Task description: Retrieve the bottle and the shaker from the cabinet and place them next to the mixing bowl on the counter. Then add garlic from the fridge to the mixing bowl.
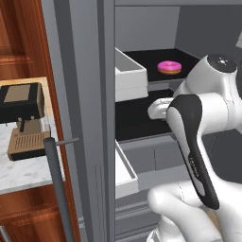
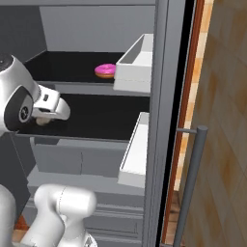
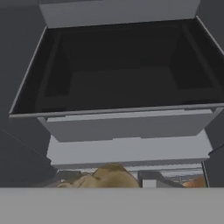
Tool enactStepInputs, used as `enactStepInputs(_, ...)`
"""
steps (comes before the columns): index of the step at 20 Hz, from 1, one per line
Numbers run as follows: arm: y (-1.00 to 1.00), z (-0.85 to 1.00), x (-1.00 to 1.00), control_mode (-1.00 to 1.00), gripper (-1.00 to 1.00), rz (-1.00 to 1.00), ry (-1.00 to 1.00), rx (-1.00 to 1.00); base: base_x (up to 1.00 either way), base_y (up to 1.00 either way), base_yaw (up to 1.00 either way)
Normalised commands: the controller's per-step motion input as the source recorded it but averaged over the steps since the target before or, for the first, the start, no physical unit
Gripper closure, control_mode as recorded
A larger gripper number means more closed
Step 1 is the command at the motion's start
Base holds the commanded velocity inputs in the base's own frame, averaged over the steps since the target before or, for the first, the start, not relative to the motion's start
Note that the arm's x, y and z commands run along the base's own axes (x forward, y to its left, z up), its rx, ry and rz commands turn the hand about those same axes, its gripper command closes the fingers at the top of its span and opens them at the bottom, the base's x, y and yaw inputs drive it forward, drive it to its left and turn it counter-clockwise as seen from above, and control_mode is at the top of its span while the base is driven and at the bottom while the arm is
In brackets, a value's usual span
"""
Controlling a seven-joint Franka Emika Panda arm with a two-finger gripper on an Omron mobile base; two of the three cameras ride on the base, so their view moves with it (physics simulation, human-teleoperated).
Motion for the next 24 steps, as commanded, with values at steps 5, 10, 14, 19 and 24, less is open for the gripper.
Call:
enactStepInputs(5,0.00,0.10,-0.21,-1.00,1.00,0.00,-0.02,0.00,0.00,0.00,0.00)
enactStepInputs(10,0.00,0.00,0.00,-1.00,1.00,0.00,0.00,0.00,0.00,0.00,0.00)
enactStepInputs(14,0.00,0.00,-0.03,-1.00,1.00,0.00,0.00,0.00,0.00,0.00,0.00)
enactStepInputs(19,0.00,0.00,0.00,1.00,1.00,0.00,0.00,0.00,-0.82,0.00,-0.05)
enactStepInputs(24,0.00,0.00,0.00,1.00,1.00,0.00,0.00,0.00,-1.00,0.00,-0.09)
